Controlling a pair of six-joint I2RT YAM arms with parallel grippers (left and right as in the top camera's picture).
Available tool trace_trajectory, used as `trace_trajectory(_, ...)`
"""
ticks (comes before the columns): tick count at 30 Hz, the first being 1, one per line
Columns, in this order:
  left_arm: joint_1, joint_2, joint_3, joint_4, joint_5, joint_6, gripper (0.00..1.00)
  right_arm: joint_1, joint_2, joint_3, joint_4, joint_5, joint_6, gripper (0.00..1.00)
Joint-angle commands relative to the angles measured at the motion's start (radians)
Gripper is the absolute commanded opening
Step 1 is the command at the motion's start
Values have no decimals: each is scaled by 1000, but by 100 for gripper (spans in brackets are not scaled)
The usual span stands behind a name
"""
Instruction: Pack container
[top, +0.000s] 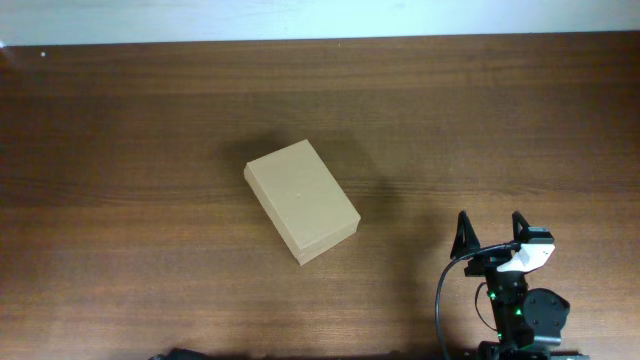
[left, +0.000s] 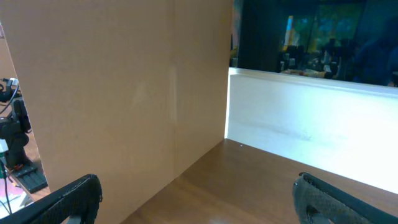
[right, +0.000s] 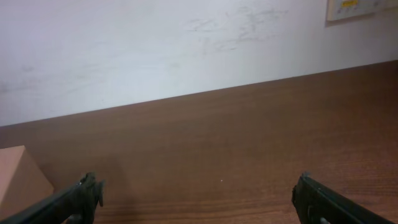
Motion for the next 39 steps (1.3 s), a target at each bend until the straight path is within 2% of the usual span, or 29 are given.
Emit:
trace_trajectory(1, -5, -7, -4, -2, -4, -10, 99, -10, -10, -10, 5, -16, 1, 99)
trace_trajectory(17, -5, -7, -4, -4, -4, -9, 99, -10, -11, -10, 5, -16, 1, 99)
trace_trajectory(21, -4, -7, -5, -48, 3, -11, 99, -10, -11, -10, 5, -16, 1, 99)
trace_trajectory(23, -2, -6, -5, -29, 111, -29, 99, -10, -11, -10, 5, -16, 1, 99)
trace_trajectory(25, -1, -6, -7, 17, 285, -37, 99, -10, -11, -10, 5, -16, 1, 99)
trace_trajectory(29, 60, -6, -69, 190, 542, -36, 99, -10, -11, -10, 5, -16, 1, 99)
trace_trajectory(33, 181, -6, -224, 368, 732, -36, 99, -10, -11, -10, 5, -16, 1, 99)
trace_trajectory(39, 343, -17, -565, 677, 1060, -36, 99, -10, -11, -10, 5, -16, 1, 99)
